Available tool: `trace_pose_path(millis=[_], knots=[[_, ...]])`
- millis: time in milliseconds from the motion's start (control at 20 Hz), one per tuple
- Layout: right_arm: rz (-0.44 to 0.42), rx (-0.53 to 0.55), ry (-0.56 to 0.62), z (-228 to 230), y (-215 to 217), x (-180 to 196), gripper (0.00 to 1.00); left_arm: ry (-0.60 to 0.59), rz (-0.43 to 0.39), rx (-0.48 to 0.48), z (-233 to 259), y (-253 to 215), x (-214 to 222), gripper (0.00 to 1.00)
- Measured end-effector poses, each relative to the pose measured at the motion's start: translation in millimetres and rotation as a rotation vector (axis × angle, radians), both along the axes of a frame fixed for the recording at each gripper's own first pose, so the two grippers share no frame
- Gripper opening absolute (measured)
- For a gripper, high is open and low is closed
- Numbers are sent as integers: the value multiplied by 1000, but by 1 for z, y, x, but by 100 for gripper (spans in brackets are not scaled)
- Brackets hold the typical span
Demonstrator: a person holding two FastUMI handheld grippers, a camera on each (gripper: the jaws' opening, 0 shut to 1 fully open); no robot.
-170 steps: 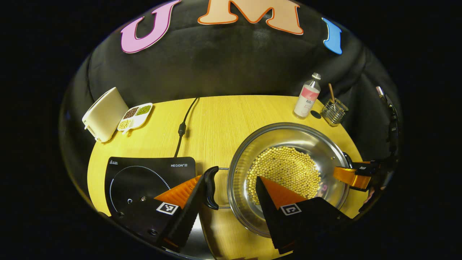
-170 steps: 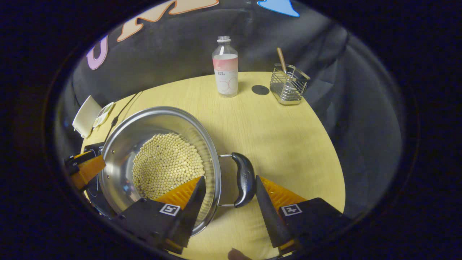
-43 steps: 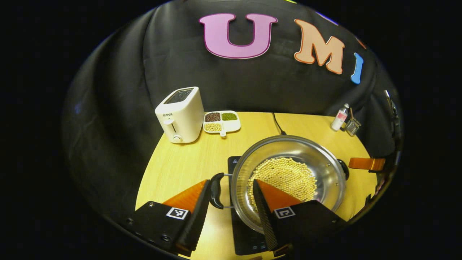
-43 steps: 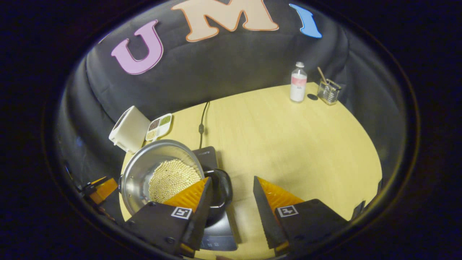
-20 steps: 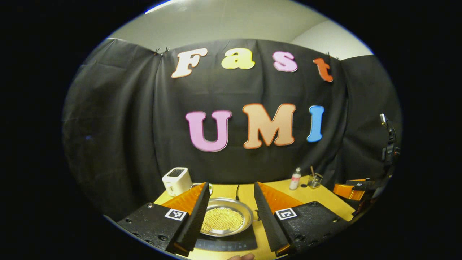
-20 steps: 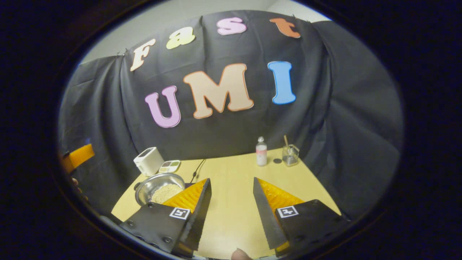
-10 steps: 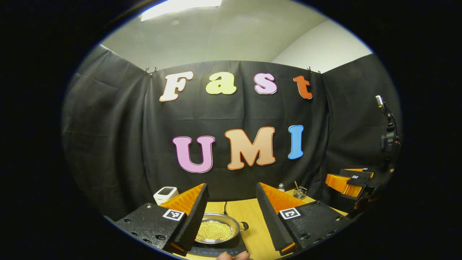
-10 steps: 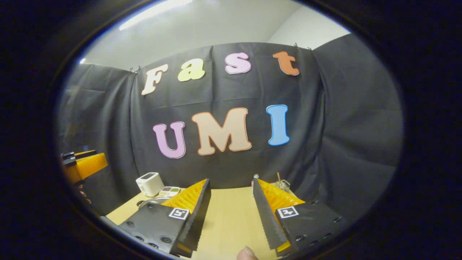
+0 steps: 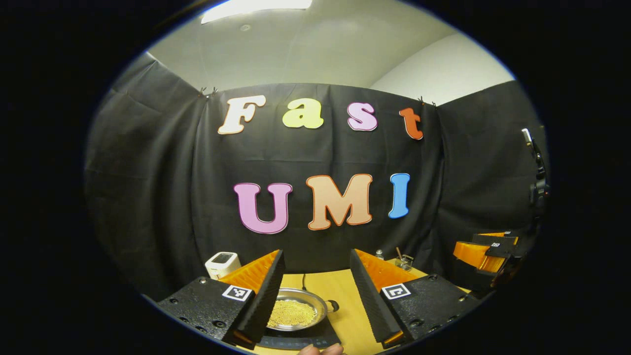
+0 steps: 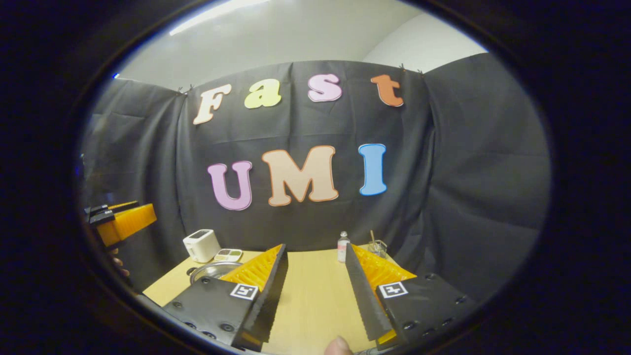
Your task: First push the handle of the pot to place it horizontally, then grasp the pot with both hands and set it on the induction cooktop.
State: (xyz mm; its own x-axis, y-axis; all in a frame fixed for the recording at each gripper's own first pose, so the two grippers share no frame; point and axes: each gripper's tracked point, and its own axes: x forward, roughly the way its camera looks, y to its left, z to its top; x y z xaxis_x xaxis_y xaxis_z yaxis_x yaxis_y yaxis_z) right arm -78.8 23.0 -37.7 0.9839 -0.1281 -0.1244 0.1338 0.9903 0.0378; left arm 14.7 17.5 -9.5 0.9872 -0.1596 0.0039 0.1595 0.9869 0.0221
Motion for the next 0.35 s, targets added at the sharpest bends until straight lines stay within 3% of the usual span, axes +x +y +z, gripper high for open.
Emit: trace_pose_path(millis=[350], knots=[[-9, -5, -6, -1, -12, -5, 69, 28, 58, 15, -3, 6, -11, 80]])
